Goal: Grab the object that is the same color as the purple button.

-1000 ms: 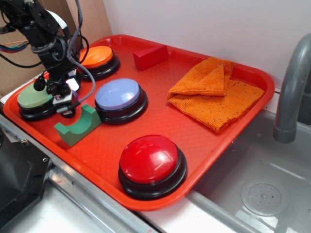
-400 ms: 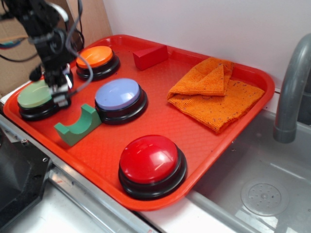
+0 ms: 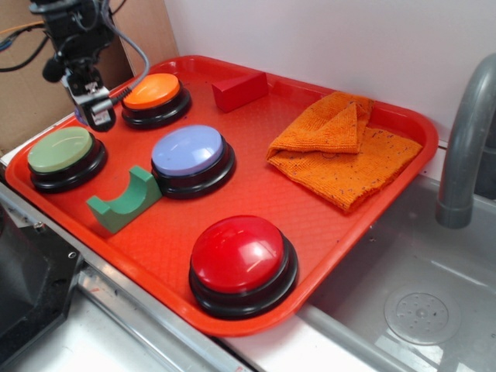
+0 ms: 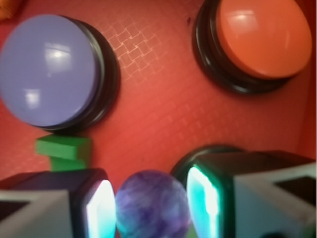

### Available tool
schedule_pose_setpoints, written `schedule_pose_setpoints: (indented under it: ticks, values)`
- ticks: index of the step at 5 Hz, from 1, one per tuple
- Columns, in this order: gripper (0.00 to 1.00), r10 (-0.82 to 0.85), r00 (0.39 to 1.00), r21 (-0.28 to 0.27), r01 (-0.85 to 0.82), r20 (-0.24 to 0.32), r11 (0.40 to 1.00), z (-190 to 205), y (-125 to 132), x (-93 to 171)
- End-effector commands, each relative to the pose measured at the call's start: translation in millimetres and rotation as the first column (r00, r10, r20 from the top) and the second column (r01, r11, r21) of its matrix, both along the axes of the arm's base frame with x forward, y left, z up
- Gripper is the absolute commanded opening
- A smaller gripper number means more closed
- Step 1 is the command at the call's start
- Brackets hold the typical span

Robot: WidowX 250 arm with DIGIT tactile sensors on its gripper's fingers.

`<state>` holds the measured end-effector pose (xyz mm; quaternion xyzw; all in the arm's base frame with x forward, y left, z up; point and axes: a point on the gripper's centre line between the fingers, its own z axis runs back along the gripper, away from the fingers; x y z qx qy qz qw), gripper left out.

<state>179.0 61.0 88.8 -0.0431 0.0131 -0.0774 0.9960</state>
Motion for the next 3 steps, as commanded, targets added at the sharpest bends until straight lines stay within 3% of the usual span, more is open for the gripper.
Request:
schedule_pose_setpoints:
  ticks: [1,2,3]
  values:
    - [0.0,0.171,0.984,-0.074,-0.167,0.043,0.983,47,-51,14]
    - [0.0,0.191,0.98,-0.029,-0.189,0.053,0.981,52,-77,15]
    - [0.0,0.199,0.98,0.01,-0.199,0.016,0.98,51,-76,14]
